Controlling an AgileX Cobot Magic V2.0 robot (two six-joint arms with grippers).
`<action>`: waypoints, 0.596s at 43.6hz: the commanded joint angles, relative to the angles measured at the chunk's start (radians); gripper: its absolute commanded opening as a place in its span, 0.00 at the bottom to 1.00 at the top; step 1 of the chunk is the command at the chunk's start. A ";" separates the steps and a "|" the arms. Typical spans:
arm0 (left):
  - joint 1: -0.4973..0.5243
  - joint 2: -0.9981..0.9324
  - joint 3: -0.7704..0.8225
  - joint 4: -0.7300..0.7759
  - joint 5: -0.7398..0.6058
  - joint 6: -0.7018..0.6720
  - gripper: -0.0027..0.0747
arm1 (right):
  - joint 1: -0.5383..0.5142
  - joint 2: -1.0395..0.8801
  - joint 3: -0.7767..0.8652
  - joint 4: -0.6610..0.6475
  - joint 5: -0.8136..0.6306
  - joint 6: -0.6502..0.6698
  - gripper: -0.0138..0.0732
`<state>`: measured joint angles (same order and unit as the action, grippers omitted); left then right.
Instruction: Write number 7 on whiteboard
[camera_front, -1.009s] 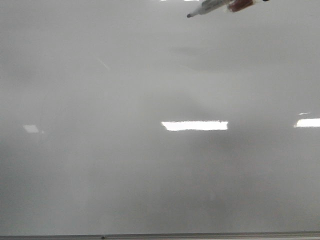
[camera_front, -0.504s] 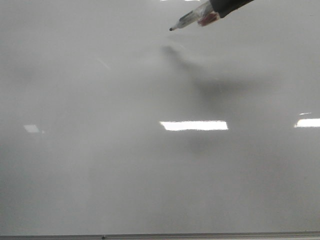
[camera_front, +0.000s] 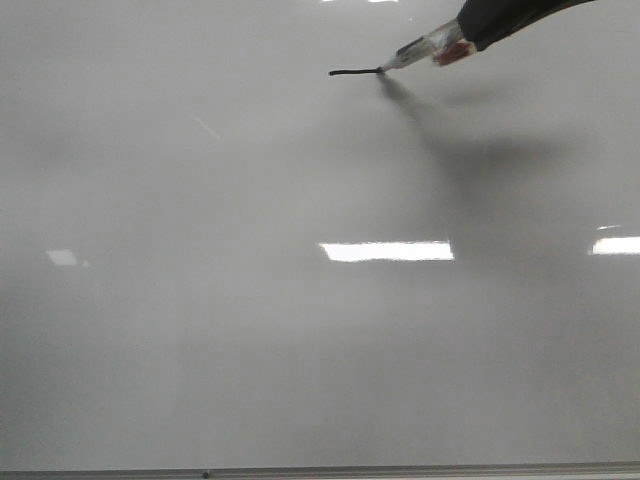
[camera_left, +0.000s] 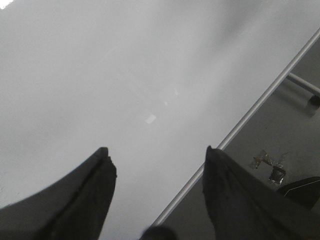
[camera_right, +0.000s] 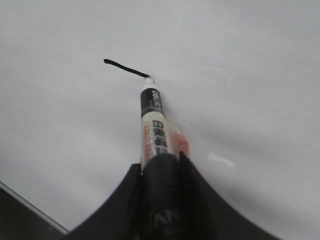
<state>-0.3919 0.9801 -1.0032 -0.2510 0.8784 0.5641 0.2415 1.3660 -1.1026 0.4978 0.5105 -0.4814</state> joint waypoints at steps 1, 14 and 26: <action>0.002 -0.016 -0.024 -0.024 -0.061 -0.009 0.53 | -0.014 -0.025 -0.032 -0.028 -0.063 -0.003 0.09; 0.002 -0.016 -0.024 -0.024 -0.073 -0.007 0.53 | 0.065 0.032 0.049 -0.029 0.017 -0.012 0.09; 0.002 -0.016 -0.024 -0.033 -0.067 0.038 0.54 | 0.122 -0.049 0.052 -0.022 0.031 -0.012 0.09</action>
<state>-0.3919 0.9801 -1.0028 -0.2510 0.8629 0.5709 0.3434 1.4049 -1.0187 0.4639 0.5779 -0.4858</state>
